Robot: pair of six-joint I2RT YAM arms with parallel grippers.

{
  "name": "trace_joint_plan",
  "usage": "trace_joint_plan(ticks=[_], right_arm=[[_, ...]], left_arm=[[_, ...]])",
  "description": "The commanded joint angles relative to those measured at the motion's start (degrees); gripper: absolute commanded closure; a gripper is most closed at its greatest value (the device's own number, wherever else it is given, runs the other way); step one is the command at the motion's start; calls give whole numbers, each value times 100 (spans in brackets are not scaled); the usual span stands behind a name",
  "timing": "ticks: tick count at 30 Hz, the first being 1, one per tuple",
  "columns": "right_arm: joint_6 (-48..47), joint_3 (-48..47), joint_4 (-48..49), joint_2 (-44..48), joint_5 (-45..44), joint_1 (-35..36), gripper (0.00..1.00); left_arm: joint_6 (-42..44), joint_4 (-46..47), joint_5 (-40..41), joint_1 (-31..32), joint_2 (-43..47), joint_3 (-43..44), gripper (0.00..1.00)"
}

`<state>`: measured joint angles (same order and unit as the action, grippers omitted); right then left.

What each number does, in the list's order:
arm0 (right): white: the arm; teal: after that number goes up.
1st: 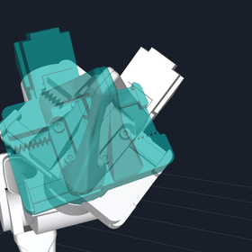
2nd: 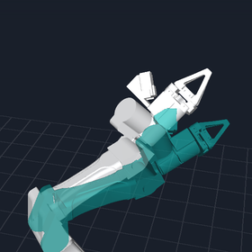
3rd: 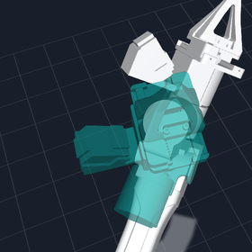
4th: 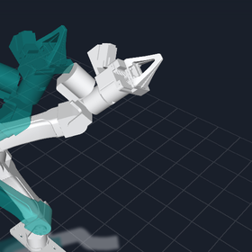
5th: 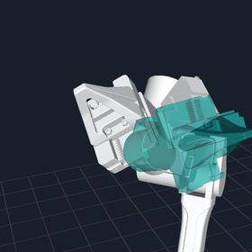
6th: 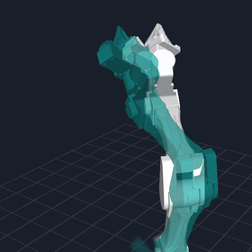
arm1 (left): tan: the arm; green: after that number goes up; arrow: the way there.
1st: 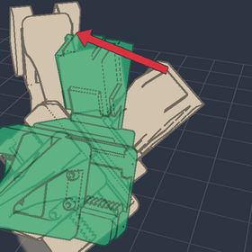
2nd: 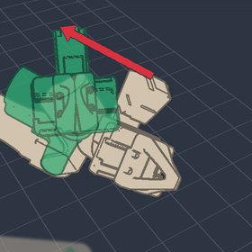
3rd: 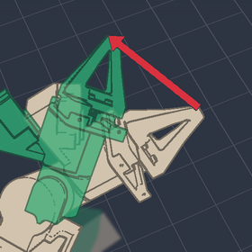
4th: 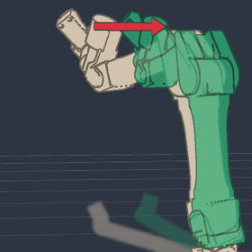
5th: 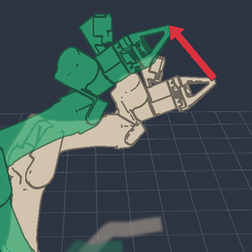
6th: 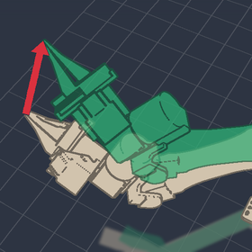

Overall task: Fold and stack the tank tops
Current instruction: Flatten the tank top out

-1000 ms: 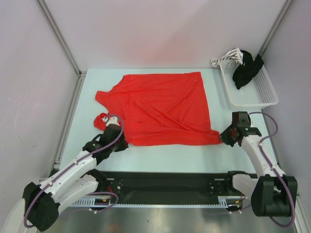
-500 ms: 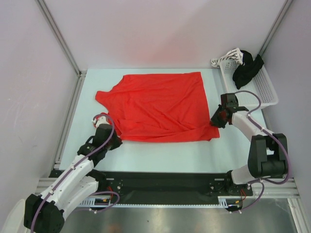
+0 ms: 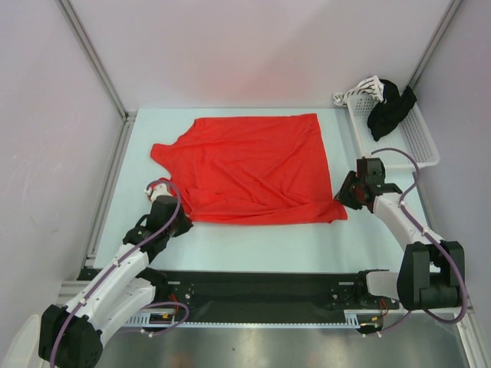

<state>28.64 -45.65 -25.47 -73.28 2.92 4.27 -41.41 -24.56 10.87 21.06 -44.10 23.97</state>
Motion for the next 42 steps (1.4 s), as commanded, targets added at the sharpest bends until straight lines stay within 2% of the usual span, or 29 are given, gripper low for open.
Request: trace_joint_plan(ticks=[1, 4, 9, 22, 25, 26, 28, 29, 36, 42], right_arm=[[-175, 249, -98, 173, 33, -172, 66], [-192, 381, -45, 156, 156, -225, 66], [-210, 504, 86, -19, 192, -216, 59], [-184, 697, 341, -336, 156, -190, 60], [-166, 715, 394, -363, 262, -190, 68], [-166, 698, 368, -311, 288, -190, 78], [-149, 680, 280, -214, 271, -190, 89], [-149, 663, 245, -153, 201, -181, 100], [-113, 434, -475, 682, 139, -199, 100], [97, 276, -1187, 1929, 358, -207, 100]], left_arm=[[124, 83, 143, -76, 85, 99, 99], [159, 83, 134, -84, 42, 126, 100], [159, 100, 99, -84, 59, 100, 100], [168, 74, 90, -84, 94, 29, 100], [168, 74, 90, -84, 85, 55, 100], [177, 82, 82, -84, 77, 64, 100], [203, 56, 99, -84, 59, 99, 100], [212, 30, 99, -93, 68, 117, 100], [309, -84, 55, -76, 191, 240, 100], [203, -137, -217, -58, 708, 231, 100]])
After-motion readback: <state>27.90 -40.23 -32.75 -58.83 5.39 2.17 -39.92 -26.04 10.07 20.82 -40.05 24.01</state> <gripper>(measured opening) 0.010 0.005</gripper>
